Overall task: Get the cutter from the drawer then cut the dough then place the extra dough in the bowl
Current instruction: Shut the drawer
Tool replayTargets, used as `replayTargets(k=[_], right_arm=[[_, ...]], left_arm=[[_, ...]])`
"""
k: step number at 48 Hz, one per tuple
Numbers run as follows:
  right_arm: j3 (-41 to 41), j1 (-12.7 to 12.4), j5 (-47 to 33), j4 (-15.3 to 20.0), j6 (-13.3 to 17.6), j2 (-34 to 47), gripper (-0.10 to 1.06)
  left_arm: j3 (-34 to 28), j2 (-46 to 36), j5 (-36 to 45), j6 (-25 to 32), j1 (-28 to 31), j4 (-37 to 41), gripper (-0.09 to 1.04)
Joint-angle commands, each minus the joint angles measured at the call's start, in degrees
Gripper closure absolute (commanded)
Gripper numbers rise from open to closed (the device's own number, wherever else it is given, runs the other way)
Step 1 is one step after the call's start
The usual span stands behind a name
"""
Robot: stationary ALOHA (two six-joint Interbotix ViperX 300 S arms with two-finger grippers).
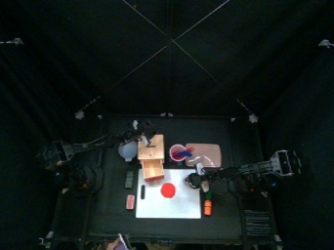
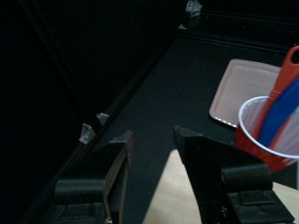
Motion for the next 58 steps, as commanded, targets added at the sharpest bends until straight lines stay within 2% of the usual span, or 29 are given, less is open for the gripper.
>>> replayTargets(k=[1,10,17,32,48,53,58], right_arm=[[0.26,-0.09,-0.79,0.26,0.09,-0.79,0.43],[-0.62,-0.09,-0.44,2.29,0.44,-0.79,0.27],[-2.46,-0.09,-0.18,3.87,0.26,-0.7,0.21],[-10.37,0.79,2.99,4.31,0.44,0.53,0.21],[-21.01,3.6,4.13,5.36,0.09,11.6,0.22],[-23.91,4.83,4.13,4.92,-0.44,16.35,0.26],[-26.72,5.45,4.04,4.75,-0.62,19.42,0.35]], left_arm=[[-4.04,1.85,1.41,-0.09,0.88,1.93,0.15],[-4.75,2.64,2.02,-0.09,1.76,3.52,0.15],[-4.04,2.64,2.29,-0.09,2.2,4.57,0.15],[-3.16,2.72,4.04,-0.09,2.46,7.38,0.15],[-2.99,2.37,5.98,-0.44,2.46,9.14,0.15],[-3.78,1.85,11.16,-0.44,2.46,7.12,0.16],[-3.6,1.49,14.77,0.18,2.46,7.56,0.21]])
